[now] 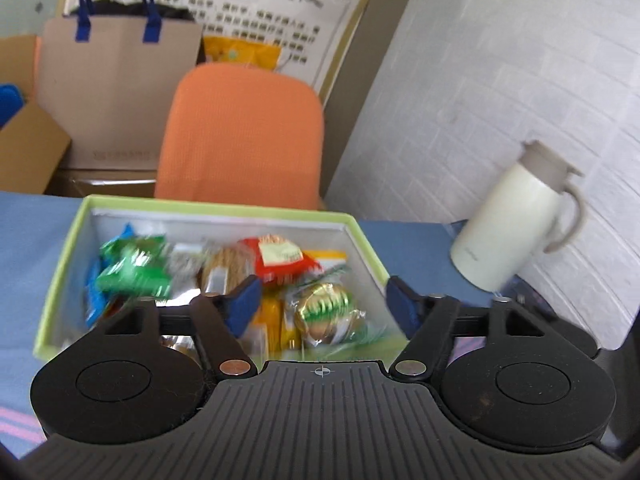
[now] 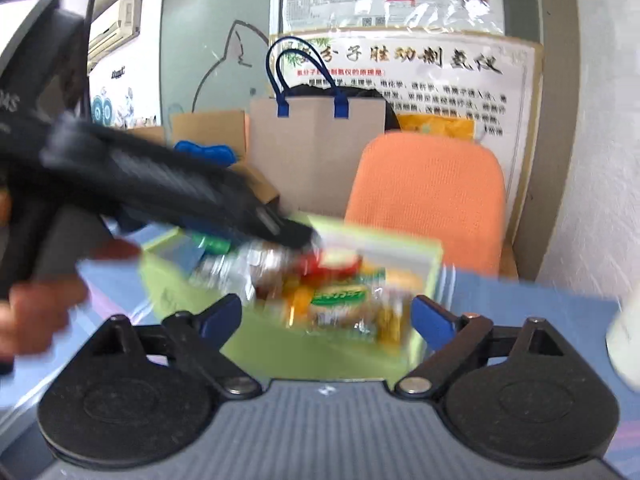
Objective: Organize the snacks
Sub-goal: 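Lower the cake packet into the green box and open the left gripper, then move the left gripper to the red jujube bag and grasp it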
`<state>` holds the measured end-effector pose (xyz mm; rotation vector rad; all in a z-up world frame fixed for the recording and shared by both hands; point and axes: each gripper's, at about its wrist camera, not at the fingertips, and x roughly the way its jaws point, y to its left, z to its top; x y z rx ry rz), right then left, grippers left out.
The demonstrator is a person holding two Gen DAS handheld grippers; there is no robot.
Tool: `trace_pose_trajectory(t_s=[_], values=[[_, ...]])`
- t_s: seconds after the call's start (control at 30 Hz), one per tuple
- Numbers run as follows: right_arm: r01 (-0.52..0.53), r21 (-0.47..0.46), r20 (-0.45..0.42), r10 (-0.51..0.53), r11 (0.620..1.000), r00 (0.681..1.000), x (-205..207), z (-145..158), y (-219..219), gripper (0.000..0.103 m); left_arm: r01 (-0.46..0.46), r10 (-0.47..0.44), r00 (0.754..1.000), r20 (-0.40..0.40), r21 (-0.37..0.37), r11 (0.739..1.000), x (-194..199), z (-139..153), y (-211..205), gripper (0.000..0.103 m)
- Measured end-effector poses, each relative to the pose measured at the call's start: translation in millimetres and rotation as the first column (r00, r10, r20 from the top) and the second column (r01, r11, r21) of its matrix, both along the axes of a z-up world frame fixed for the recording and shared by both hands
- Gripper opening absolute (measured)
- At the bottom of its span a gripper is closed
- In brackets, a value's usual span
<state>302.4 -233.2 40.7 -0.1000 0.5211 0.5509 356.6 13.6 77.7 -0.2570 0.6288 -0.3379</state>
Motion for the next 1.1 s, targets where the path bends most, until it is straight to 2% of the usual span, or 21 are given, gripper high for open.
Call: trace_pose_trajectory(t_s=[0.07, 0.2, 0.33, 0.4, 0.5, 0.67, 0.8, 0.9, 1.1], values=[[0.006, -0.014, -0.047, -0.007, 1.000, 0.999, -30.4, -19.6, -9.5, 0.092, 0.017, -0.017, 1.000, 0.007, -0.001, 1.000, -27.4, -9.0, 3.9, 0.065], [0.014, -0.047, -0.089, -0.018, 0.999, 0.996, -69.4, -43.1, -12.2, 0.092, 0.026, -0.031, 0.996, -0.089, -0.047, 0.999, -60.6, -41.5, 7.7, 0.064], [0.009, -0.070, -0.118, -0.017, 0.997, 0.993, -80.9, -53.4, -1.7, 0.092, 0.013, -0.028, 0.979, -0.200, -0.075, 0.997, -84.5, -72.3, 6.4, 0.060], [0.035, -0.094, -0.121, -0.046, 0.995, 0.992, -83.0, -66.2, 5.0, 0.092, -0.011, -0.013, 0.973, -0.230, -0.102, 0.995, -95.6, -80.7, 13.7, 0.060], [0.020, -0.084, -0.130, -0.031, 0.996, 0.991, -86.5, -67.2, 17.4, 0.093, -0.042, 0.009, 0.969, -0.248, -0.129, 0.991, -113.8, -86.8, 24.4, 0.060], [-0.047, -0.068, -0.128, 0.038, 0.997, 0.991, -100.7, -64.2, 49.1, 0.092, -0.085, 0.050, 0.967, -0.249, -0.130, 0.988, -135.1, -86.3, 41.1, 0.062], [-0.101, -0.046, -0.160, 0.093, 0.994, 0.983, -118.1, -66.3, 72.9, 0.092, -0.102, 0.064, 0.962, -0.265, -0.129, 0.986, -147.4, -88.7, 53.9, 0.063], [-0.090, -0.079, -0.140, 0.078, 0.993, 0.987, -133.3, -66.9, 84.1, 0.092, -0.104, 0.063, 0.960, -0.272, -0.138, 0.985, -155.9, -92.8, 59.2, 0.063], [-0.077, -0.094, -0.155, 0.062, 0.993, 0.986, -132.8, -68.6, 85.9, 0.093, -0.086, 0.031, 0.957, -0.289, -0.179, 0.980, -154.5, -96.9, 58.3, 0.068]])
